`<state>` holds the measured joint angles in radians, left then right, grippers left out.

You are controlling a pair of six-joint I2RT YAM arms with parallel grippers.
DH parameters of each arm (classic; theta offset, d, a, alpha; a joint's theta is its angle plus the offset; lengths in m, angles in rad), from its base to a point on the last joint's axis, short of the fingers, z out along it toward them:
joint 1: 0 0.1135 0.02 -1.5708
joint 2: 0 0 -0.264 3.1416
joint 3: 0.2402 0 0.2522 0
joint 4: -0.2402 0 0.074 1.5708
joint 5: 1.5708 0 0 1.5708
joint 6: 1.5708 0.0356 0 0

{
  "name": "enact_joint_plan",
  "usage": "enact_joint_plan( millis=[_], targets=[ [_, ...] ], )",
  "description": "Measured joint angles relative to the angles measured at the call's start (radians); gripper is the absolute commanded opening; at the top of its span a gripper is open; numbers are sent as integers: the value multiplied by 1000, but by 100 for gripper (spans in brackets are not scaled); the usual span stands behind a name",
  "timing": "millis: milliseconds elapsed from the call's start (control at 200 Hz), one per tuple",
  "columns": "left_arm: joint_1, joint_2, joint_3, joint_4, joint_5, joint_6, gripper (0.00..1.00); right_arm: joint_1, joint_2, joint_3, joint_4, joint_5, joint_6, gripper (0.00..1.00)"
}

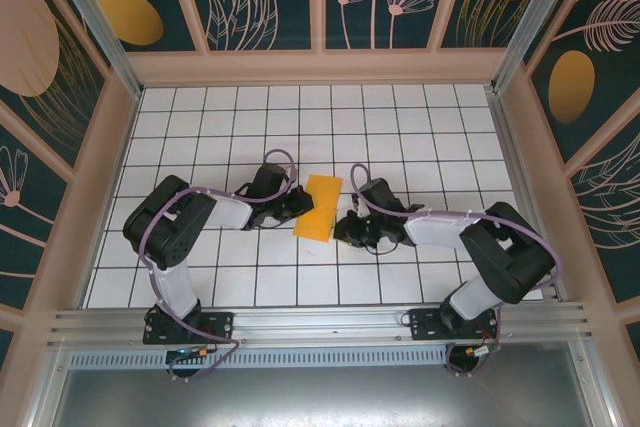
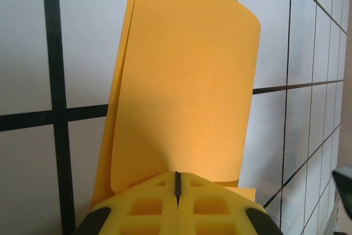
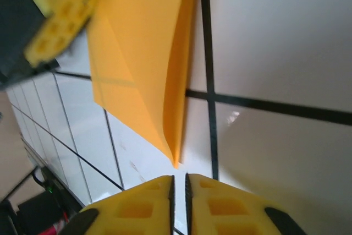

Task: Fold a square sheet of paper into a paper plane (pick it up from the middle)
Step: Fold the triangle a second time at the center of the table.

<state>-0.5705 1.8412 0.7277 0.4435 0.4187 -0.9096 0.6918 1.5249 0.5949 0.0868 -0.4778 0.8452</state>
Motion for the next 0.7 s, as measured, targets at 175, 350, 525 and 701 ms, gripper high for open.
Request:
enact_joint_plan(
  millis=[175, 350, 525, 701],
  targets=[
    [0, 0, -2, 6, 0, -4, 0, -14, 14, 51, 5, 39, 40, 37],
    [0, 0, -2, 6, 1, -5, 0, -35, 109, 113, 27, 53, 69, 38],
    [0, 0, -2, 9, 3, -12, 3, -38, 177, 143, 45, 57, 98, 37],
    [0, -2, -2, 10, 4, -15, 7, -39, 191, 141, 103, 55, 124, 34]
  ],
)
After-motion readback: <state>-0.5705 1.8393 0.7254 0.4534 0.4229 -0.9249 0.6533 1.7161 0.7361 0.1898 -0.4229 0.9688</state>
